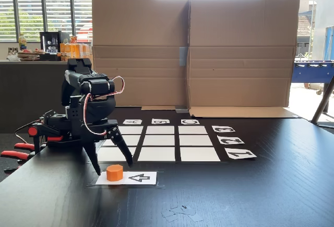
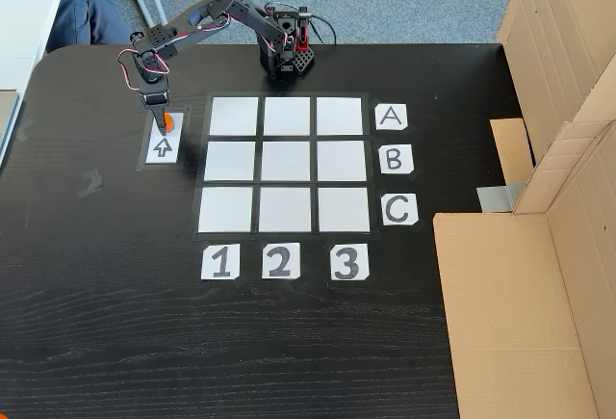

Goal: Pick up the round, orange token and place it in the grid on square A1.

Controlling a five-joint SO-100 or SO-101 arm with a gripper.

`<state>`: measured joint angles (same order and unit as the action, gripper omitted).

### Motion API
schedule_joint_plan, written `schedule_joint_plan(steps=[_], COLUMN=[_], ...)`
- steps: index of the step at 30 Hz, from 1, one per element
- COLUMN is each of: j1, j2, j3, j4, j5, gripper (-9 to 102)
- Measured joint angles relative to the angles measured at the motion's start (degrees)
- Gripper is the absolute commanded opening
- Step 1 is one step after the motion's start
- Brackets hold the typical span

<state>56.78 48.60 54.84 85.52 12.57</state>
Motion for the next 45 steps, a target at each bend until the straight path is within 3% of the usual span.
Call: schedule_joint_plan(steps=[13,31,45], j1=[-1.23,-1.76,-1.93], j2=[-1.85,-2.55,3.08], j3=[0.0,-0.09,-0.09], j4=[-0.97,-1.41,1.49], j5=[0.0,-0.62,-1.23], gripper=[29,13,11])
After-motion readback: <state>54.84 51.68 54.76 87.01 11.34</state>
